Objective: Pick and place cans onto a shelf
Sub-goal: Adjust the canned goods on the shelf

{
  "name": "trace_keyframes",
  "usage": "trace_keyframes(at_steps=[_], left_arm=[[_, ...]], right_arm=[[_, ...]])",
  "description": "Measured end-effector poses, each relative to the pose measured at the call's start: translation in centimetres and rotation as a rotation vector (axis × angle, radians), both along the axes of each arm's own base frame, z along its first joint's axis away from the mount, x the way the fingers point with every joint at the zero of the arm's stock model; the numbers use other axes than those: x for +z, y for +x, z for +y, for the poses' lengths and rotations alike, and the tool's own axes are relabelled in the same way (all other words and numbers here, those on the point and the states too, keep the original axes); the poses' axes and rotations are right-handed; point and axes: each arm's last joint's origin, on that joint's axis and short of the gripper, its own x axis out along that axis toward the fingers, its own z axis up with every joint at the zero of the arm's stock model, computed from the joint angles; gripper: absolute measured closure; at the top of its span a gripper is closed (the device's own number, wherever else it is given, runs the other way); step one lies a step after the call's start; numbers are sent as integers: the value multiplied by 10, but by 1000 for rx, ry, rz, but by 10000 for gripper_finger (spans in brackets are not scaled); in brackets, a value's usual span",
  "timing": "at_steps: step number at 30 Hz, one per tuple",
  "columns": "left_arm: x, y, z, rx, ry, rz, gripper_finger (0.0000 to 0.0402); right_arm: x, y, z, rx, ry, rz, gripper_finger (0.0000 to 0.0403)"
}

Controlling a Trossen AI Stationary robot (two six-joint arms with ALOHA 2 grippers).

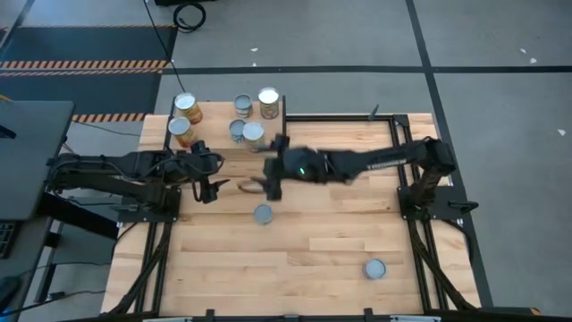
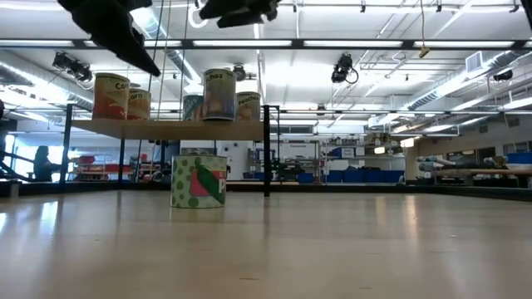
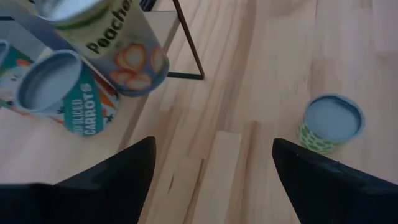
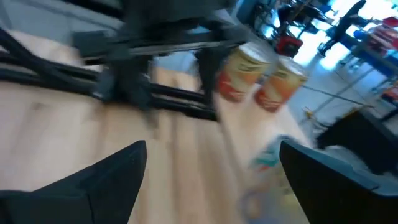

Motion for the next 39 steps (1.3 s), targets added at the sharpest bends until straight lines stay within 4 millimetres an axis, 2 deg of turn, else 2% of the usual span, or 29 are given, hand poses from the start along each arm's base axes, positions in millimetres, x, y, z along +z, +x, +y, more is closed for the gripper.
trace_keyframes(at_steps=[2, 6, 10, 14, 19, 22, 26, 28, 34, 39], left_arm=[[-8, 2, 0, 1, -2, -2, 76], [-19, 3, 0, 9, -11, -10, 76], [-28, 0, 0, 34, -37, 3, 76], [-36, -2, 0, 58, -57, 16, 76], [-36, -1, 1, 90, -59, -10, 76], [-35, 1, 1, 94, -53, -32, 76], [-33, 2, 1, 96, -49, -54, 76], [-32, 3, 1, 97, -48, -66, 76], [-29, 5, 4, 117, -31, -106, 76], [-29, 4, 13, 155, -12, -97, 76]], right_arm=[[10, 8, -18, -16, -24, 38, 28], [16, 23, -55, -32, 10, 133, 32], [29, 25, -83, 5, 102, 109, 60], [32, 20, -106, 49, 214, 83, 124], [26, 19, -129, 11, 249, 84, 240], [16, 22, -139, -8, 255, 99, 311], [17, 20, -145, -4, 274, 93, 386], [17, 19, -146, 1, 288, 89, 395], [23, 18, -147, -21, 345, 68, 392], [50, 15, -144, -12, 333, 36, 397]])
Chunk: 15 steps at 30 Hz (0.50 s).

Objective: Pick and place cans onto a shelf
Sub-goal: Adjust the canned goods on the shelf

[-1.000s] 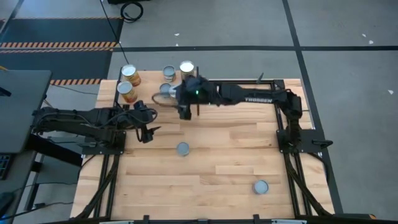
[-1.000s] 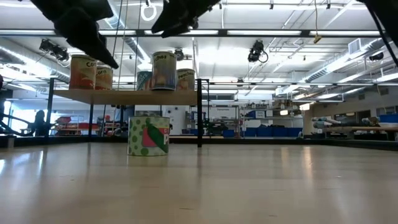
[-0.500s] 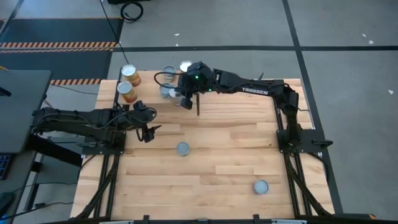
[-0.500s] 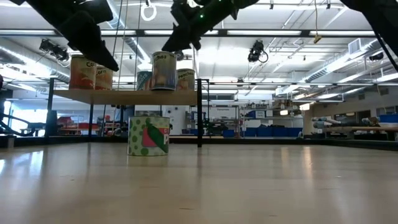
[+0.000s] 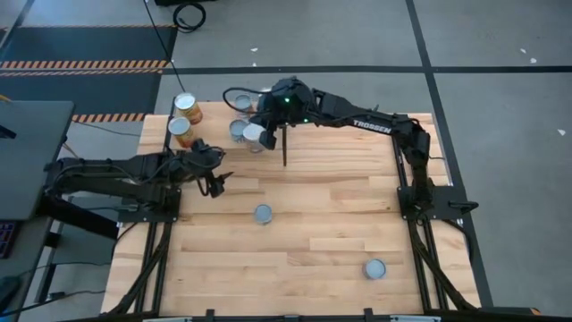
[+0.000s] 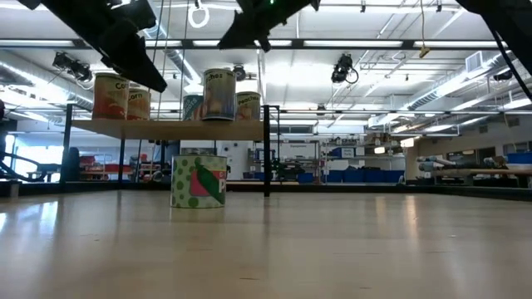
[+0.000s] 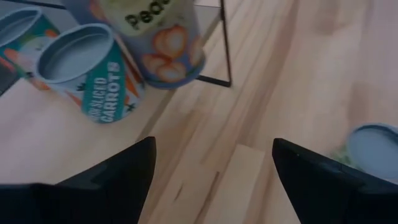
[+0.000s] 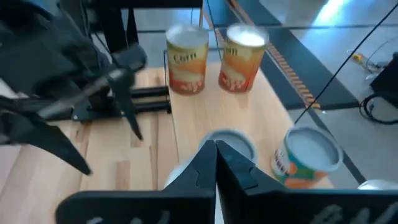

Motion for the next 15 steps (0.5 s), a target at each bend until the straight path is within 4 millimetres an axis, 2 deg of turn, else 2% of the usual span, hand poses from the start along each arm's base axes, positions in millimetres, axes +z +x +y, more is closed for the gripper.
trace_keyframes(at_steps=[3, 9, 15], left_arm=[[0, -1, 6, 24, 15, 5, 76], [2, 0, 16, 17, -20, -28, 76], [2, -1, 17, 17, -23, -18, 76]], right_arm=[[3, 5, 2, 11, -4, 12, 398], [-22, 23, -1, 22, 22, 133, 399], [-29, 21, -8, 5, 45, 196, 399]])
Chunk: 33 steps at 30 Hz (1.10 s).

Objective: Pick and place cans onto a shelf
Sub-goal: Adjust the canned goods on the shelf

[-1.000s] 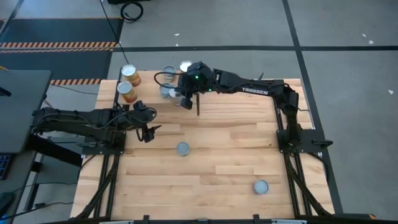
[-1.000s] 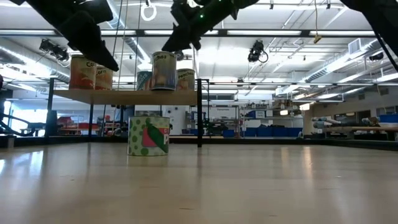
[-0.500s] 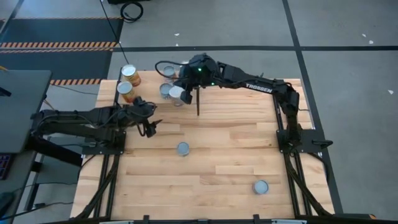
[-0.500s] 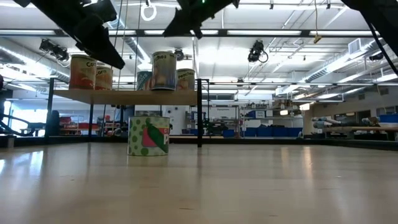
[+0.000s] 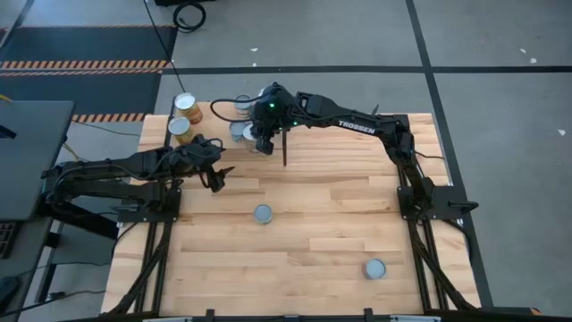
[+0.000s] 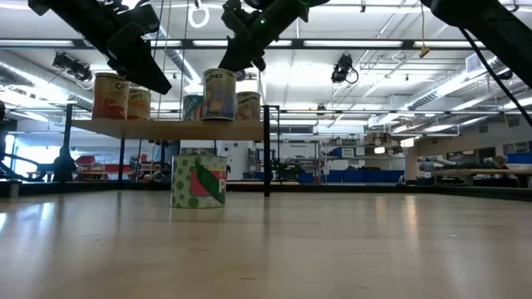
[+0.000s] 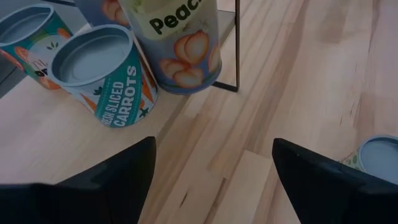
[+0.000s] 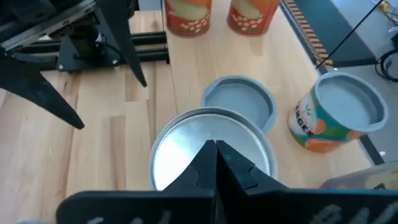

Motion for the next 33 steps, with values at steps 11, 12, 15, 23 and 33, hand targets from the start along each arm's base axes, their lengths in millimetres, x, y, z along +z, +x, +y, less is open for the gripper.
trace_keyframes(at_steps=[11, 12, 15, 23, 33], left_arm=[[0, 0, 0, 2, -3, 1, 76], [0, 0, 0, 2, -4, 1, 76], [0, 0, 0, 2, -4, 1, 76], [0, 0, 0, 2, -4, 3, 76], [-1, -1, 1, 1, 52, 40, 76]], right_arm=[[1, -11, -7, -81, -11, 75, 399], [1, -12, -8, -88, -15, 78, 399], [3, -15, -10, -96, -15, 85, 399], [5, -23, -17, -125, 1, 109, 399], [9, -26, -21, -125, -14, 91, 399]])
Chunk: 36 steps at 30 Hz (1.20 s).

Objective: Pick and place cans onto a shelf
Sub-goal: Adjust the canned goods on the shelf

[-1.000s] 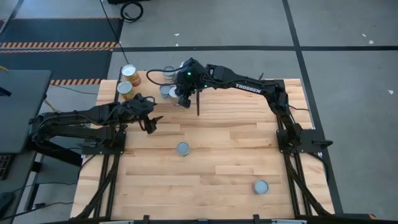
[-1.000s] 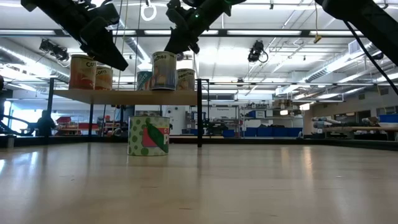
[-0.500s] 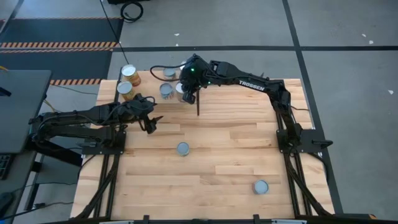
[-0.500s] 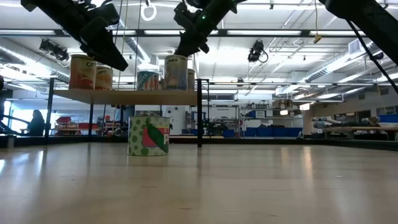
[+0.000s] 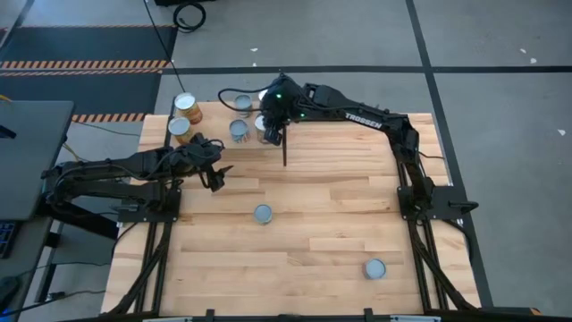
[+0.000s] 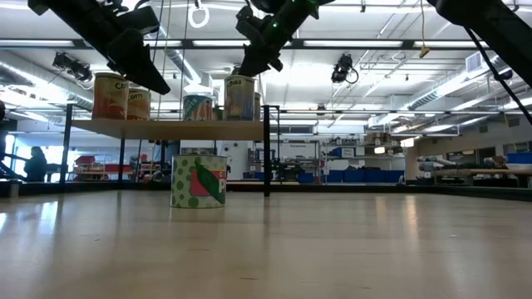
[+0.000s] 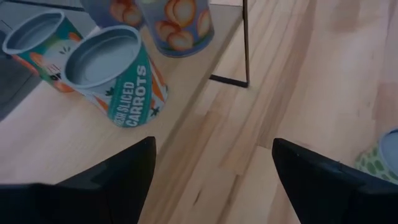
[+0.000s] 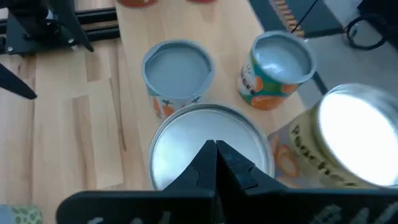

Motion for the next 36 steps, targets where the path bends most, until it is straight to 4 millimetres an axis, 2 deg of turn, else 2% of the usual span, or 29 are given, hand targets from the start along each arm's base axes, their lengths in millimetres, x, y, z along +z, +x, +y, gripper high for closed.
trace_keyframes(at_steps=[7, 12, 16, 23, 36], left_arm=[[-5, 1, 16, 74, 26, 53, 93], [-11, 7, 35, 127, 42, 96, 141], [-15, 13, 46, 161, 47, 91, 181], [-12, 18, 52, 172, 76, 47, 216], [-10, 20, 52, 143, 68, 5, 219]], right_arm=[[41, -19, 22, 49, -47, -91, 399], [72, -39, 45, 99, -79, -147, 399], [85, -50, 60, 131, -91, -162, 399], [93, -60, 69, 141, -86, -150, 399], [80, -57, 72, 150, -61, -100, 398]])
